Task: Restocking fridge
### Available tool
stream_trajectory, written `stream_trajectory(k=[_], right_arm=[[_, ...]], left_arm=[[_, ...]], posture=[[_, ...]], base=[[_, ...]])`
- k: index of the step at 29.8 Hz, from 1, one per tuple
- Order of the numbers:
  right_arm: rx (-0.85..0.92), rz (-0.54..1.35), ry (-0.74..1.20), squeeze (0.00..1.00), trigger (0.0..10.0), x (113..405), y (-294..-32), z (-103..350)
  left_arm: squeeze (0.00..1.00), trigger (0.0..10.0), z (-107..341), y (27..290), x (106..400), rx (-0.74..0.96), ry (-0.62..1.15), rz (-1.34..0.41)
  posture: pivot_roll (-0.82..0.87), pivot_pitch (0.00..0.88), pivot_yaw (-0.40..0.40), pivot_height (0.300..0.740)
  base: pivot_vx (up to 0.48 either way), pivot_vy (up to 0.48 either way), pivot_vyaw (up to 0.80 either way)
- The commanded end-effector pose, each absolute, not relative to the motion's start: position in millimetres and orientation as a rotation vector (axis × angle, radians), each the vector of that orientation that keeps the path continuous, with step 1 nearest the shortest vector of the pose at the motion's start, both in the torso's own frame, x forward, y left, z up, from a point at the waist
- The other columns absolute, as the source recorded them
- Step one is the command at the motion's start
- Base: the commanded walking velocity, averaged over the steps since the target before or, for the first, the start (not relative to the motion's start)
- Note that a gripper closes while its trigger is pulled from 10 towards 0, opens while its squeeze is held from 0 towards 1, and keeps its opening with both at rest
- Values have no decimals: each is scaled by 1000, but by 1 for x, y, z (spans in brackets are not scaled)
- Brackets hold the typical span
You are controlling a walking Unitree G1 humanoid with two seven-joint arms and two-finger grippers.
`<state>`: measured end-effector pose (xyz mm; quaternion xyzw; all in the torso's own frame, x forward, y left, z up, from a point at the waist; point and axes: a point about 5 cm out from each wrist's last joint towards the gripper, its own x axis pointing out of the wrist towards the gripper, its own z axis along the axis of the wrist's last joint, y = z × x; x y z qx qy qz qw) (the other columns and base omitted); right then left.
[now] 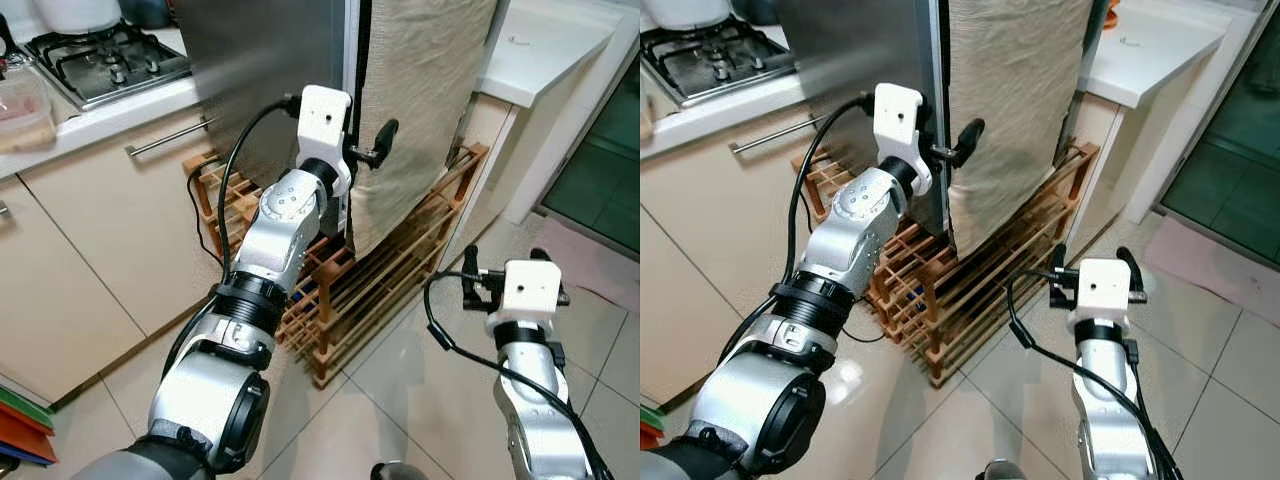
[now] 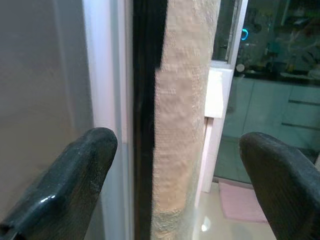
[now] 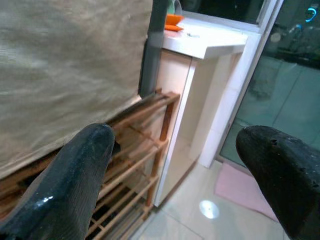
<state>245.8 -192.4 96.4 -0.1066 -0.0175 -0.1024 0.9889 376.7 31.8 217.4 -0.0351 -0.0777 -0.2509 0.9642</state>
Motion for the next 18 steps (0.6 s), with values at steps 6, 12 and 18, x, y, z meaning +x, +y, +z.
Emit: stream_trajectory(k=[6, 12, 18], right_arm=[[-214, -222, -26, 0, 10000, 242, -197, 100], [-180, -242, 123, 0, 10000, 223, -206, 71], [-175, -240, 182, 0, 10000, 218, -208, 59]], left_arm=[[0, 10000, 218, 16, 377, -89, -128, -570], [0, 10000, 214, -1, 379, -97, -55, -626], [0, 10000, 233, -30, 363, -193, -105, -837]], posture=[[-232, 34, 40, 740], [-244, 34, 54, 740], [-244, 33, 54, 740]], base=[[0, 0, 0], [0, 0, 0], [0, 0, 0]])
